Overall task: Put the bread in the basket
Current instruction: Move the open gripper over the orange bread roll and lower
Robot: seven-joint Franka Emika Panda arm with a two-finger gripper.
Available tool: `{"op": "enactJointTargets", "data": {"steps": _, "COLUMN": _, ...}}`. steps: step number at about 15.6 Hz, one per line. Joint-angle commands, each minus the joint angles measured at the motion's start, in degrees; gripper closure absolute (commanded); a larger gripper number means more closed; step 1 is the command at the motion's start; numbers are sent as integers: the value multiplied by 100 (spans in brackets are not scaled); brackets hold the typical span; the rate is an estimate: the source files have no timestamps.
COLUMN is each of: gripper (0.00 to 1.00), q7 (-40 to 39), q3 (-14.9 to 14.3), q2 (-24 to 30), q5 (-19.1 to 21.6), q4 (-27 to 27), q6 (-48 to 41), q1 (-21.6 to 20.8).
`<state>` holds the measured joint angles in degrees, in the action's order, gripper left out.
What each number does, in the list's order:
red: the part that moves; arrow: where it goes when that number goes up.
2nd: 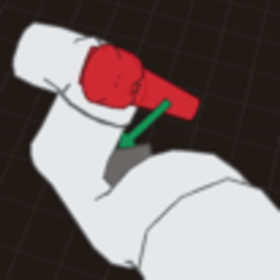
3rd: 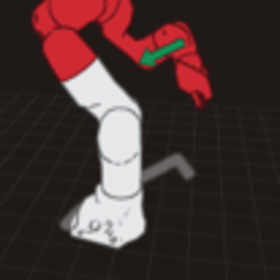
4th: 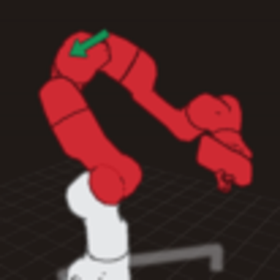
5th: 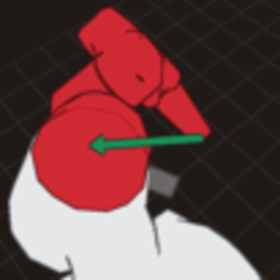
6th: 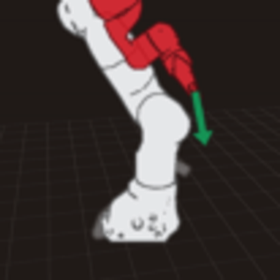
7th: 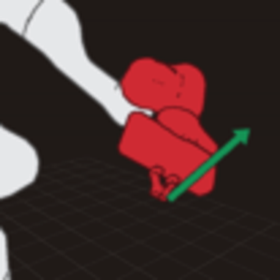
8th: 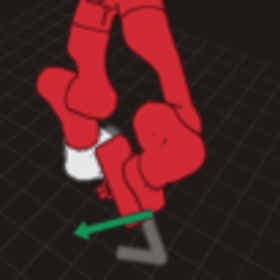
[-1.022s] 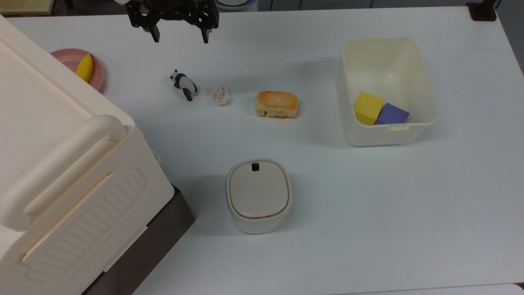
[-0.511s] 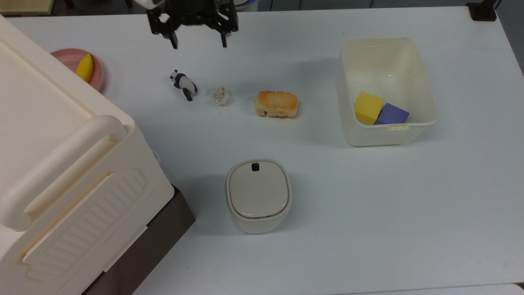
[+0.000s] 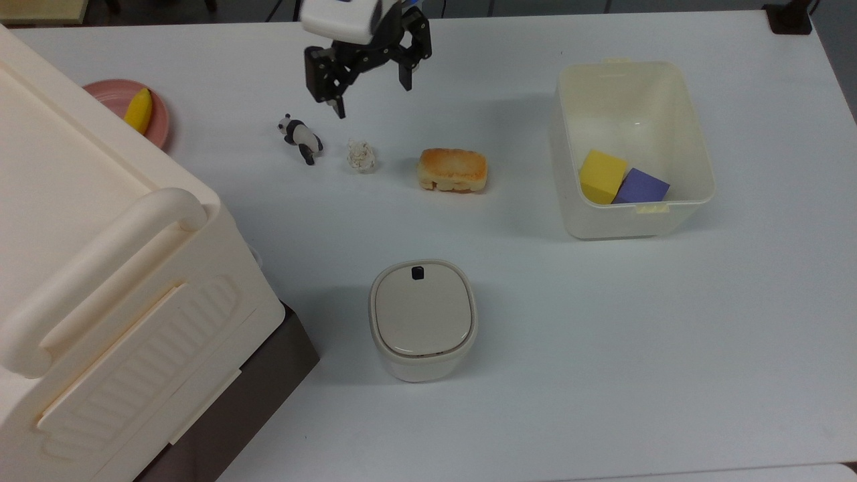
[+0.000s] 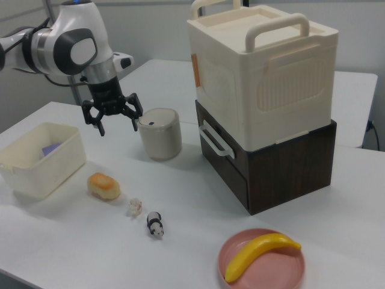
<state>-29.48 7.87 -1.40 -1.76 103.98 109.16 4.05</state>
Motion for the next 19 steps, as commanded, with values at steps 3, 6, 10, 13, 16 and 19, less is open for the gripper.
{"op": "enactJointTargets", "data": {"steps": 3, "gripper": 0, "q7": -1533, "q3": 329, "q2": 272, "q5": -79, "q4": 701, "q6": 141, "q1": -19}}
{"op": "enactJointTargets", "data": {"steps": 6, "gripper": 0, "q7": -1692, "q3": 628, "q2": 219, "q5": -97, "q4": 930, "q6": 202, "q1": -19}}
{"op": "enactJointTargets", "data": {"steps": 10, "gripper": 0, "q7": -1719, "q3": 910, "q2": -176, "q5": -474, "q4": 948, "q6": 439, "q1": -36}}
{"op": "enactJointTargets", "data": {"steps": 13, "gripper": 0, "q7": -1701, "q3": 901, "q2": -544, "q5": -781, "q4": 914, "q6": 720, "q1": -203}}
{"op": "enactJointTargets", "data": {"steps": 16, "gripper": 0, "q7": -1657, "q3": 901, "q2": -809, "q5": -1107, "q4": 887, "q6": 765, "q1": -299}}
{"op": "enactJointTargets", "data": {"steps": 19, "gripper": 0, "q7": -1640, "q3": 901, "q2": -1029, "q5": -1309, "q4": 887, "q6": 765, "q1": -379}}
